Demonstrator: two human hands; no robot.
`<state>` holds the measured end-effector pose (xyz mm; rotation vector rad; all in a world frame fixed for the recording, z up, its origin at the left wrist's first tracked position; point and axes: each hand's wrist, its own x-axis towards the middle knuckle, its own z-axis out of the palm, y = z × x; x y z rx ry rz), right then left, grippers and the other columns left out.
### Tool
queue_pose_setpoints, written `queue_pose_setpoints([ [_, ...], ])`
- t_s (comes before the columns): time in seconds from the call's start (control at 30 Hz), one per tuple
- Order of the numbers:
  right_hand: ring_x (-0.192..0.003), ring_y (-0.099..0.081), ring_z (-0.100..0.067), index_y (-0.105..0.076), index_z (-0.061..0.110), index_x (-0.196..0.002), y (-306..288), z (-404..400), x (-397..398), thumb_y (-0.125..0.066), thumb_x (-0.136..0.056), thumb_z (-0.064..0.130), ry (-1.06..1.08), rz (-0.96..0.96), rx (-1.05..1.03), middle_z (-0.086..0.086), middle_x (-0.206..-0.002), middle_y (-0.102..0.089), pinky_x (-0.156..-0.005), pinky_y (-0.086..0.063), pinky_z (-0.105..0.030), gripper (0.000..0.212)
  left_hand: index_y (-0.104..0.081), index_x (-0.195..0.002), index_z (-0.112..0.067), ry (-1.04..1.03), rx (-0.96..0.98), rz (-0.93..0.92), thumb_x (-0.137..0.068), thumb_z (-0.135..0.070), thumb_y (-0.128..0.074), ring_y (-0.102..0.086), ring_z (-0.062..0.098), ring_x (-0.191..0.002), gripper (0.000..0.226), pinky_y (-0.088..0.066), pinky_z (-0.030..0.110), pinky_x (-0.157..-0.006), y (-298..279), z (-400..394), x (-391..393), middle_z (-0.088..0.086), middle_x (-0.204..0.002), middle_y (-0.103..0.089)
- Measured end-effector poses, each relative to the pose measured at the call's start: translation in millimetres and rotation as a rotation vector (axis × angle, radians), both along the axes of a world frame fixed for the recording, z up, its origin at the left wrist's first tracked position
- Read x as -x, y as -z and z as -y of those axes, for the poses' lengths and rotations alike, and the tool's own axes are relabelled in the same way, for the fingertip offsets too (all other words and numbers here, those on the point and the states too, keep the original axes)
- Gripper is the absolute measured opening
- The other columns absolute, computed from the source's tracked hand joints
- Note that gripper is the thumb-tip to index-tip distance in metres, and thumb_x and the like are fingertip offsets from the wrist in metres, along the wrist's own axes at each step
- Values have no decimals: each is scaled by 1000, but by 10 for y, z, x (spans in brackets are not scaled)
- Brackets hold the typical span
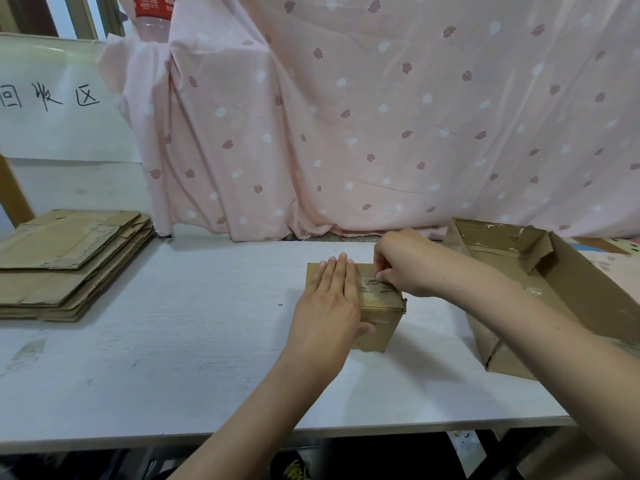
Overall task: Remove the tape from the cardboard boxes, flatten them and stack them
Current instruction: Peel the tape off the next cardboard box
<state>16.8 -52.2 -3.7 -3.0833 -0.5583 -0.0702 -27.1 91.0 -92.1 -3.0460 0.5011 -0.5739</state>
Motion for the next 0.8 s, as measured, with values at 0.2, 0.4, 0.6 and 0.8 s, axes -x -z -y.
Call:
queue_pose_setpoints([
  [0.2, -83, -61, -23, -64, 2, -97, -9, -7, -15, -50, -96, 7, -62, -117, 175, -8, -90, -64, -71, -52, -35, 15, 9, -154, 3, 7, 28, -6, -99, -57, -40, 7, 29, -153, 94, 20, 34, -113, -6, 3, -10, 20, -163, 12],
  [0.4, -108, -48, -29, -48, 5, -113, 109, 1, 39, -46, -88, -4, -97, -44, 282, -12, -117, -48, -80, -33, -28, 27, 8, -154, 3, 7, 32, -6, -98, -57, -41, 6, 28, -153, 96, 20, 34, -113, -10, 12, -9, 20, -163, 10],
  [0.6, -97, -42, -23, -42, 11, -102, 204, 78, 76, -46, -92, 0, -164, 48, 104, -6, -108, -45, -78, -29, -26, 15, 3, -154, 4, 8, 66, 10, -96, -58, -44, 1, 29, -153, 97, 13, 35, -118, -5, -22, -24, 20, -164, 5],
  [0.8, -90, -60, -30, -71, 1, -100, 166, 215, 25, -62, -95, 19, -179, 155, -125, -14, -94, -66, -82, -46, -38, 20, 8, -154, 3, 2, 60, -10, -97, -58, -41, 5, 28, -153, 97, 13, 35, -119, -7, -18, -23, 19, -164, 10],
])
